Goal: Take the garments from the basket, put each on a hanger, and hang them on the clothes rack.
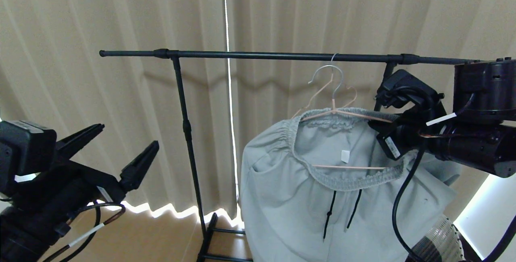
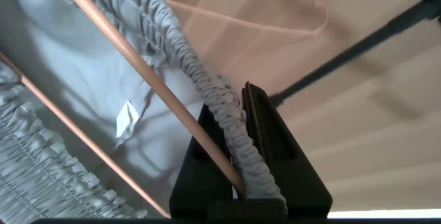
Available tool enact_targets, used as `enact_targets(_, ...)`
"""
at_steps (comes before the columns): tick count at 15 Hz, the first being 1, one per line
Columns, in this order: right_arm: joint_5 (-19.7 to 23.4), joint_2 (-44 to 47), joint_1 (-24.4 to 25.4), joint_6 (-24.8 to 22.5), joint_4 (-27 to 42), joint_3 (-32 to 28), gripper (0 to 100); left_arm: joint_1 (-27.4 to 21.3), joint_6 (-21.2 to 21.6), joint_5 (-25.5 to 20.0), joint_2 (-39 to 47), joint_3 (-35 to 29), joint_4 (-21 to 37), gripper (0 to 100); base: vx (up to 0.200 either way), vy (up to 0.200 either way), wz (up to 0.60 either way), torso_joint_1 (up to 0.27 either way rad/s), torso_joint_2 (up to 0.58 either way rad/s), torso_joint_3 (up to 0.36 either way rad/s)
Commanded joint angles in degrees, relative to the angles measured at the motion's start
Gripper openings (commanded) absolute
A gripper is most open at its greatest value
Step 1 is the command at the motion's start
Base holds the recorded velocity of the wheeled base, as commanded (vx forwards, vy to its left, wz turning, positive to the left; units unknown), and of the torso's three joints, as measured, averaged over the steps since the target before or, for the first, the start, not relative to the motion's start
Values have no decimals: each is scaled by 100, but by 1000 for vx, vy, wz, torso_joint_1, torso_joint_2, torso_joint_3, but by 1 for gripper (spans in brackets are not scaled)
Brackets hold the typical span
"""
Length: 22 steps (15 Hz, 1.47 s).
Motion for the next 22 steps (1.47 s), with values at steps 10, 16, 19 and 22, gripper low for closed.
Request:
enact_targets(10,-12,-56,-243,164,60,-203,0,329,-526,-64,-12,-27,-36,100,0,0,0,0,0,0)
enact_targets(16,-12,-197,-261,234,69,-115,0,338,-535,-301,14,88,-19,100,0,100,0,0,1,2)
enact_targets(19,-12,-188,-261,243,69,-115,0,338,-526,-301,23,123,-19,100,0,200,0,1,4,2)
enact_targets(22,-12,-179,-261,251,69,-124,0,329,-526,-310,32,132,-28,100,0,200,0,-4,4,5)
